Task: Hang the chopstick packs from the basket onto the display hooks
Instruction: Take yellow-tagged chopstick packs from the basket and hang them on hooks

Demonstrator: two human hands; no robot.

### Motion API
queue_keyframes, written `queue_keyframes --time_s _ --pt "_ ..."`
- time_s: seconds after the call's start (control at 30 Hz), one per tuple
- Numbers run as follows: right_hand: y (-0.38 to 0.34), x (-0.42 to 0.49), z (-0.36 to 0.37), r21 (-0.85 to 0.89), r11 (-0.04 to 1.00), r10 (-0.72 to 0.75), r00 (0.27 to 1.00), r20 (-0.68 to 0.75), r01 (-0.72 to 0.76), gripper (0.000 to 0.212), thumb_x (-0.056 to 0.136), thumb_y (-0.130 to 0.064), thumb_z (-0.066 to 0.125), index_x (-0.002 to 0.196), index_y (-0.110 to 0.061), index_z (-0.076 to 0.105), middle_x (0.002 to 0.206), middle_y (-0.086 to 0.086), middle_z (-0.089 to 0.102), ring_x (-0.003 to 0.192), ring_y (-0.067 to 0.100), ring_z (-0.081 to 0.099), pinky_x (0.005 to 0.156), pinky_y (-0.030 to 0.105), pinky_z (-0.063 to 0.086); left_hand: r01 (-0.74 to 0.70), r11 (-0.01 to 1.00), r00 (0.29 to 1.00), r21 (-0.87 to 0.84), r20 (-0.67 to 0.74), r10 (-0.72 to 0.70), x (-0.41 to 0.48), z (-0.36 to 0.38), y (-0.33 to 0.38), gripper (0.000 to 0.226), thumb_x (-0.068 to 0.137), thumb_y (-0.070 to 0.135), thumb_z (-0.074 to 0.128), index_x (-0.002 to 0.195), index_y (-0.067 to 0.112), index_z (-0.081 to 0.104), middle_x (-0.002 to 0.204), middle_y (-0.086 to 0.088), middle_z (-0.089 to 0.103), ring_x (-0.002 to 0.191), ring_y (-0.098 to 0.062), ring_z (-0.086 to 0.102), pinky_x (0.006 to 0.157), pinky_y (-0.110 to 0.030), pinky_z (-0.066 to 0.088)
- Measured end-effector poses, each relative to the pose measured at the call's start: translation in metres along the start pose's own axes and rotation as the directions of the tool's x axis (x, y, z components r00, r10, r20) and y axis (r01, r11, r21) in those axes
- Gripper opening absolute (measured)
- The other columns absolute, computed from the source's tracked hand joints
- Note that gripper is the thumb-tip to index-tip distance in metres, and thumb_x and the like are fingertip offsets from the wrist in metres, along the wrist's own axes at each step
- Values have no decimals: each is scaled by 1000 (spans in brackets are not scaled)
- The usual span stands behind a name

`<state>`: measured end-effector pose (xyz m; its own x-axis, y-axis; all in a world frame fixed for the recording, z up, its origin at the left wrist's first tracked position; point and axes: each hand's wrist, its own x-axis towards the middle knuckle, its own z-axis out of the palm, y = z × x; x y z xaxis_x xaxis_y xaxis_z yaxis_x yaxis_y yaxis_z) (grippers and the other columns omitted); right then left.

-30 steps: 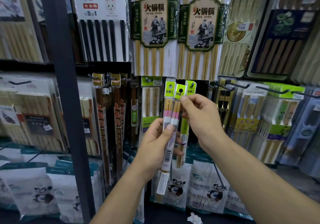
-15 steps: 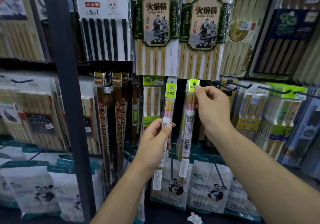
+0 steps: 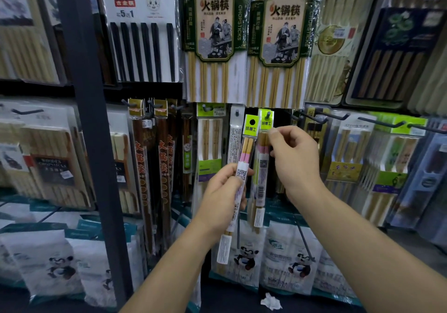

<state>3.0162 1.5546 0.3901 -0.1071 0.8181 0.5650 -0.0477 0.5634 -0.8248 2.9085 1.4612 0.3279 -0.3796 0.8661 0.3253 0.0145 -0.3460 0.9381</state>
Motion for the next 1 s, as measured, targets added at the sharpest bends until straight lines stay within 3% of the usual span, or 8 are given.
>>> queue_keyframes --time_s 0.13,0.3,0.4,0.6,0.73,0.83,0.93,1.0 --pt "-7 -6 -1 23 998 -62 994 87 60 20 99 -23 62 82 -20 72 77 6 67 67 10 60 67 25 53 -34 998 999 60 26 32 0 9 5 32 105 5 44 104 20 72 70 11 60 68 -11 54 68 -27 44" --pt "-11 6 0 7 999 -43 997 59 42 24 100 -24 62 79 -17 72 65 -3 65 63 6 58 64 25 53 -99 991 994 84 59 95 3 15 10 29 106 6 50 112 27 69 113 -14 70 96 -17 66 86 -25 55" --pt "-12 17 1 27 1000 14 999 29 -15 27 100 -26 62 76 -18 71 66 0 65 62 7 58 64 26 53 -134 982 991 134 40 130 8 16 9 20 104 10 57 111 27 65 111 -19 66 92 -14 60 84 -28 55" --pt "-10 27 7 57 996 61 998 31 -63 34 99 -26 61 79 1 66 64 3 53 62 13 50 68 35 51 -153 962 988 228 37 148 13 16 3 22 102 15 62 103 36 61 90 2 61 77 -2 57 72 -17 52" --pt "-5 29 6 11 997 74 997 26 -74 36 98 -24 61 70 -1 60 54 -4 47 54 9 46 68 32 50 -118 945 993 305 37 112 16 16 0 18 101 20 64 106 36 59 91 -3 61 78 -16 60 73 -29 57" --pt "3 28 3 -24 998 56 998 41 -55 35 98 -28 62 71 -7 64 57 -3 59 55 11 56 68 27 50 -87 912 996 400 2 94 17 15 -1 10 100 24 64 107 31 60 94 -5 64 84 -25 66 77 -43 61" --pt "13 26 -3 -95 995 -17 999 47 21 27 96 -34 65 77 -16 69 67 -7 69 62 1 63 58 12 46 -153 786 971 599 -55 232 22 10 2 10 101 32 59 111 30 59 99 10 62 89 -4 62 78 -24 53" --pt "20 23 -7 -123 991 -50 998 38 54 24 96 -36 66 77 -20 66 65 -18 65 60 -5 58 54 8 41 -172 765 962 620 -62 266 27 9 7 19 102 36 56 120 28 59 110 12 61 100 0 59 87 -21 50"
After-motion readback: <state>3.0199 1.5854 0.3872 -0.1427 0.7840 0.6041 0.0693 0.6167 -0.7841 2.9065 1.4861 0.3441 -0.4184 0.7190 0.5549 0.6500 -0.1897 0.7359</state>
